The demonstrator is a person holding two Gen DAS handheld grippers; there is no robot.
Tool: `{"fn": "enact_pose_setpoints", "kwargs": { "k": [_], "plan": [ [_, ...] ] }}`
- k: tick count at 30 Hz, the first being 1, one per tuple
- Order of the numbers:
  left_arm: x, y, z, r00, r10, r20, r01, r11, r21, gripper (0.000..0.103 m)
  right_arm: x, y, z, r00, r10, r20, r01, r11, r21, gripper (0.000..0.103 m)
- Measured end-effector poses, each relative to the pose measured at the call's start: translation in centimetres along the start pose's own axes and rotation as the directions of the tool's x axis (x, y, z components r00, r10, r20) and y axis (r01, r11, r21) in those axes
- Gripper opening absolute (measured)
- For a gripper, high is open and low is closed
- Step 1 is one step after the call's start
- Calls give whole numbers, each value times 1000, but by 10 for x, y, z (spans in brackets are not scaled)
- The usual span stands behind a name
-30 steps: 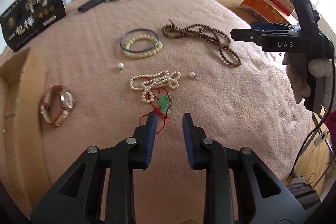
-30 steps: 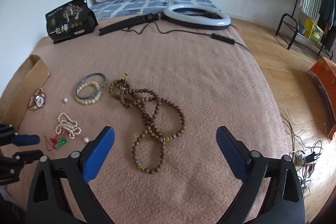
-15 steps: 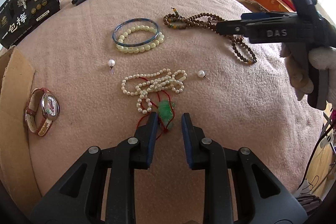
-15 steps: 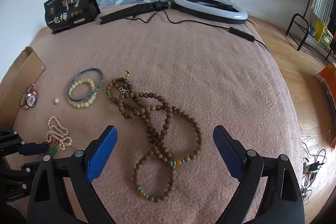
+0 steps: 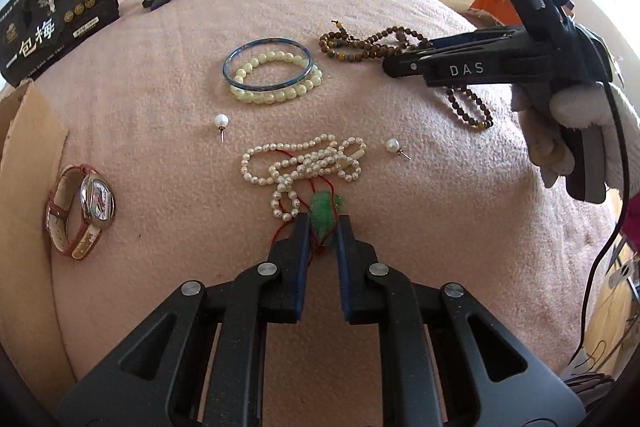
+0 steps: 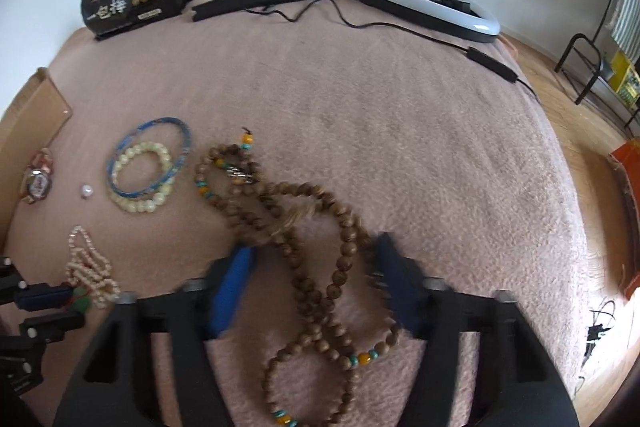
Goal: Organize jewelry
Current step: 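Lift the pendant with left tool while right tool lifts the bead strand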
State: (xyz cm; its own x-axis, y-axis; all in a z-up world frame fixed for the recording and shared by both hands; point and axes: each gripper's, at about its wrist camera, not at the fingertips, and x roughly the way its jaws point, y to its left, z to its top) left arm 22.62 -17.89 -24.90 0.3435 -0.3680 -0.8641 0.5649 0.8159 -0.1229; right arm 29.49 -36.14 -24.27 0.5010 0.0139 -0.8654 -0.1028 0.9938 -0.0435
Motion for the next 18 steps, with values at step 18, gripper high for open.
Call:
{"fn": "enact_pose_setpoints", "kwargs": {
  "k": [18],
  "plan": [
    [-51, 13, -16, 997, 6, 75, -3, 999, -43, 11, -51, 17, -19, 996, 74, 49, -75, 997, 10, 11]
  ]
}}
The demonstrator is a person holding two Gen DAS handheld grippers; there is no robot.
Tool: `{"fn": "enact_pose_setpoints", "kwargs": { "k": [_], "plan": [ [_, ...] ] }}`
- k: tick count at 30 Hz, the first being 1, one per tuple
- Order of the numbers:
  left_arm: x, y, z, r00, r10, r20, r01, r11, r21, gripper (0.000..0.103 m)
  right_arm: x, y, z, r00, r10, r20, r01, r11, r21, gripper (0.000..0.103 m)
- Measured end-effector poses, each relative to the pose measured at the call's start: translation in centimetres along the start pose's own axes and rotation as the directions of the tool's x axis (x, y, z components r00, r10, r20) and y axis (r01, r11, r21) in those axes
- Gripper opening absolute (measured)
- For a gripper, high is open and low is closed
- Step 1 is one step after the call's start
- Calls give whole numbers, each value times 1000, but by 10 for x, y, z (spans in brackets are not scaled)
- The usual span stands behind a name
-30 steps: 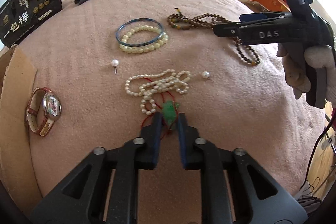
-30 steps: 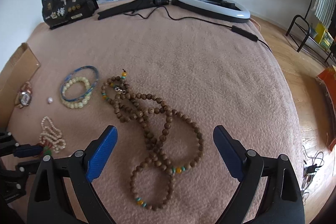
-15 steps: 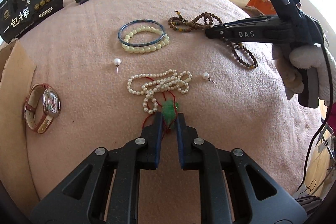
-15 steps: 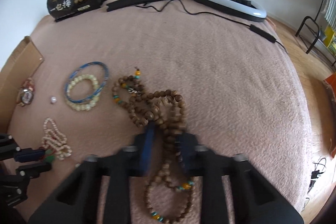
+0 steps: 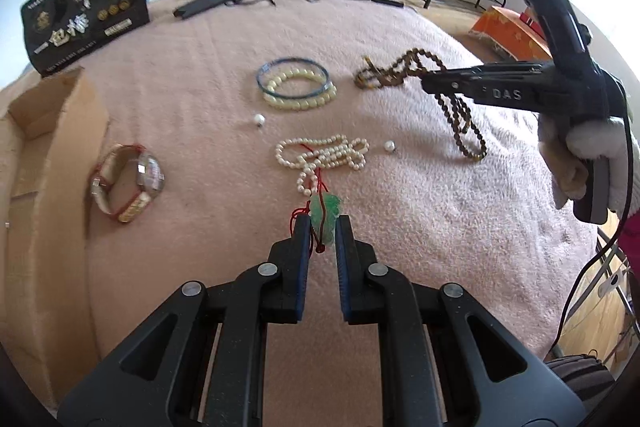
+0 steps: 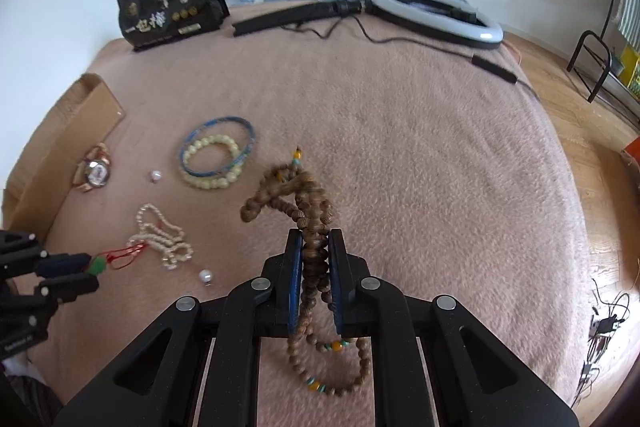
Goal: Organize jewelry
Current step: 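Lift the pendant with left tool while right tool lifts the bead strand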
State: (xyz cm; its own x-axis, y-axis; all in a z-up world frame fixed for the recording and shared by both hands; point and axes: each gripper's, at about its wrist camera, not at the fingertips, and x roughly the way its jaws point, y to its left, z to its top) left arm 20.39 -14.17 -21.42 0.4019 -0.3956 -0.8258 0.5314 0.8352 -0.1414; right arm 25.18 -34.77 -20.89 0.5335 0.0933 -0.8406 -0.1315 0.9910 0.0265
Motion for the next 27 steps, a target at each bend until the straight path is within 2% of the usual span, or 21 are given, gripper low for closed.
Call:
{"fn": "enact_pose_setpoints", "kwargs": {
  "k": [6, 15, 27],
  "plan": [
    [-32, 11, 0, 998, 0, 59, 2, 999, -34, 11, -31, 10, 3, 999, 6, 54, -5, 1000, -10, 11],
    [-78, 30, -6, 990, 38, 138, -28, 997, -72, 11, -71, 31, 11, 992, 25, 121, -20, 999, -41, 11],
    [-135, 71, -19, 970, 116, 215, -84, 984, -154, 11, -106, 86, 32, 978, 96, 186, -74, 990, -122, 11]
  ]
}}
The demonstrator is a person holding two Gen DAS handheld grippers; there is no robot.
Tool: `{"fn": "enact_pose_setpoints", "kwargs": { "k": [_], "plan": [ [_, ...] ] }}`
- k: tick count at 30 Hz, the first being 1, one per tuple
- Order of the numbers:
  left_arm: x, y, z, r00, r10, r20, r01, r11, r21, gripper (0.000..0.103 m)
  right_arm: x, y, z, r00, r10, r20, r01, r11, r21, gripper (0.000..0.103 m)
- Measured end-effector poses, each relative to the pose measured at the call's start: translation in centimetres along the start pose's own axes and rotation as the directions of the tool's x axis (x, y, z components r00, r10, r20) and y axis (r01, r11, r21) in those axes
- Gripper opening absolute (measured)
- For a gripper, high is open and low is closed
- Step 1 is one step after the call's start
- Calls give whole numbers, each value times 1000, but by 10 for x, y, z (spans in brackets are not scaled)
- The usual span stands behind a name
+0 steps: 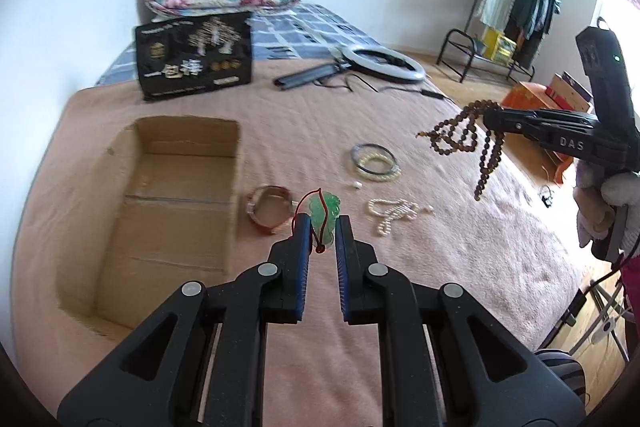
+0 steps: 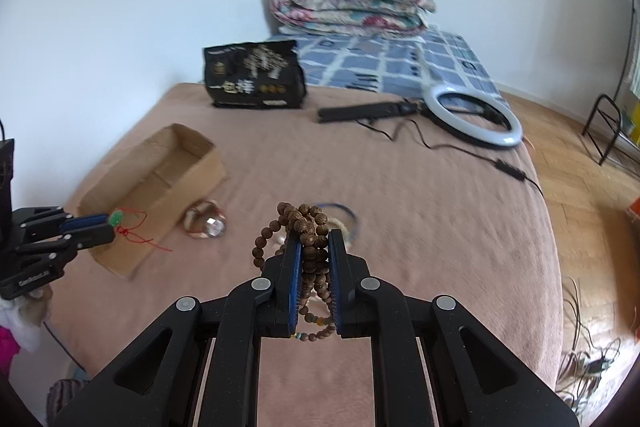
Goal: Organize jewelry
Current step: 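Carry both items over the cardboard box and open both tools to drop them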
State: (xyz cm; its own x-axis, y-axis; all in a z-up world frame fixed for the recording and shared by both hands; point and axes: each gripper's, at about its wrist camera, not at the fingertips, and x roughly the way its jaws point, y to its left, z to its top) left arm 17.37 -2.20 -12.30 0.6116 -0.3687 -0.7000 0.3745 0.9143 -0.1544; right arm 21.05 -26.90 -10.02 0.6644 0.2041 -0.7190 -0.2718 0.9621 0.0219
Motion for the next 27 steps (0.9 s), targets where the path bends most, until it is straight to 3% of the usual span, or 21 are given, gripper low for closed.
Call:
{"fn": "enact_pose_setpoints", "kwargs": {
  "k": [11, 27],
  "plan": [
    [-32, 59, 2, 995, 85, 47, -82, 994, -77, 11, 7, 68, 33, 994, 105, 34, -102, 991, -83, 11],
    [-39, 126, -19, 986, 164, 29, -156, 971, -179, 11, 44, 165, 55, 975, 223, 2, -219, 959, -180, 11]
  ]
}}
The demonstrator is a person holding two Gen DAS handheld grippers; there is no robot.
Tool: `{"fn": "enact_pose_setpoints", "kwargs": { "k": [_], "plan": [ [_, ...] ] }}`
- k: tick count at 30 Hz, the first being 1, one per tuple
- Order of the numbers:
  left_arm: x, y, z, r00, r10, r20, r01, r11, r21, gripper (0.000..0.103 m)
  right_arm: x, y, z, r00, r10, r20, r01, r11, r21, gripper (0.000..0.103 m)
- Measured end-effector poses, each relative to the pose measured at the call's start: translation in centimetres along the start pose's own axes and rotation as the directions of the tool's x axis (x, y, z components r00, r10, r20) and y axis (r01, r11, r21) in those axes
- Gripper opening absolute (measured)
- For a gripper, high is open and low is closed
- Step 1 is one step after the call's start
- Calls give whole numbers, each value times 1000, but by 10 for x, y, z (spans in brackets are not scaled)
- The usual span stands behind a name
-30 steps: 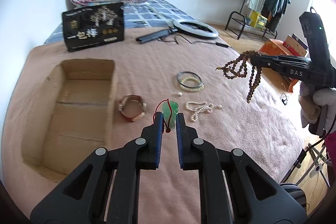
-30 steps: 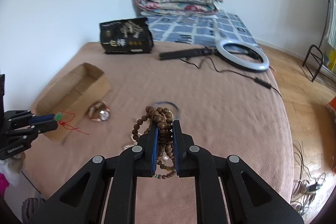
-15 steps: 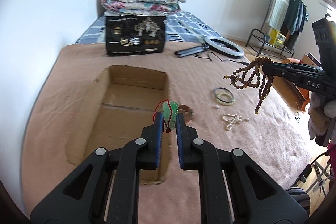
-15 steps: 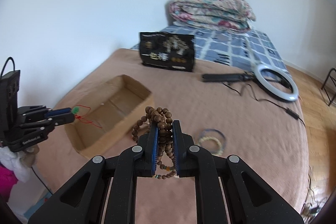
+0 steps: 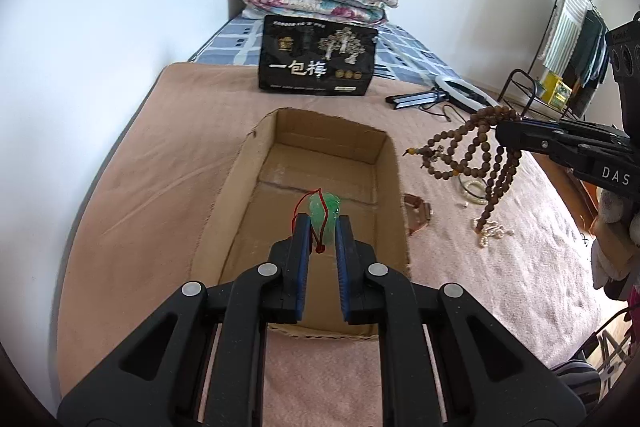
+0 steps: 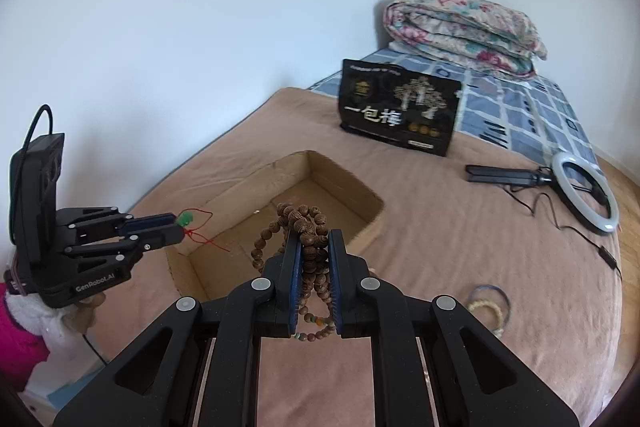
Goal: Organize jewelry
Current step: 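Carry both items over the cardboard box and open both tools to drop them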
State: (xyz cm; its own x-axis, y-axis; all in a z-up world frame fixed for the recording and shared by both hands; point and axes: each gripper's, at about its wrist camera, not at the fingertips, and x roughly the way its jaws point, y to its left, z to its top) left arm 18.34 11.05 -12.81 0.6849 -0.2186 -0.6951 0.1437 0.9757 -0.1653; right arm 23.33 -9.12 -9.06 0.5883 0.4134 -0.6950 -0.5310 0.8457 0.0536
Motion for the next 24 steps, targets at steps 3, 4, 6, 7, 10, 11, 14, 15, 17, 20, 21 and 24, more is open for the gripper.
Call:
{"fn": "enact_pose_setpoints", "kwargs": {
  "k": [3, 4, 6, 7, 10, 11, 14, 15, 17, 20, 21, 24],
  "plan": [
    [2, 6, -2, 1000, 7, -7, -8, 1000, -10, 11, 13, 10, 2, 1000, 18, -9, -18, 1000, -6, 11],
    [3, 8, -3, 1000, 8, -8, -8, 1000, -14, 11, 17, 13, 3, 1000, 23, -11, -23, 1000, -8, 11],
    [6, 11, -2, 1000, 10, -12, -10, 1000, -19, 11, 25, 17, 4, 999, 28, -17, -28, 1000, -8, 11],
    [7, 12, -2, 1000, 11, -13, -11, 1000, -20, 11, 30, 19, 4, 999, 34, -23, -34, 999, -6, 11],
    [10, 16, -2, 1000, 13, -17, -14, 1000, -27, 11, 42, 24, 5, 998, 45, -35, -45, 999, 1, 11],
    [11, 17, -2, 1000, 14, -17, -15, 999, -28, 11, 44, 26, 5, 998, 49, -37, -48, 999, 4, 11],
    [15, 22, -3, 1000, 17, -23, -18, 999, -34, 11, 56, 31, 6, 998, 52, -45, -52, 999, 4, 11],
    [16, 23, -3, 999, 18, -27, -19, 999, -36, 11, 60, 32, 5, 998, 50, -49, -50, 999, 1, 11],
    [19, 26, -5, 999, 21, -34, -23, 999, -42, 11, 68, 34, 4, 997, 45, -60, -45, 999, 1, 11],
    [25, 31, -9, 998, 24, -50, -27, 998, -56, 11, 83, 33, 1, 996, 37, -83, -37, 999, 4, 11],
    [28, 32, -9, 998, 22, -55, -25, 998, -60, 11, 86, 34, 0, 995, 35, -90, -34, 999, 4, 11],
    [33, 36, -11, 998, 25, -65, -29, 997, -67, 11, 94, 33, -4, 994, 26, -109, -25, 1000, 6, 11]
  ]
}}
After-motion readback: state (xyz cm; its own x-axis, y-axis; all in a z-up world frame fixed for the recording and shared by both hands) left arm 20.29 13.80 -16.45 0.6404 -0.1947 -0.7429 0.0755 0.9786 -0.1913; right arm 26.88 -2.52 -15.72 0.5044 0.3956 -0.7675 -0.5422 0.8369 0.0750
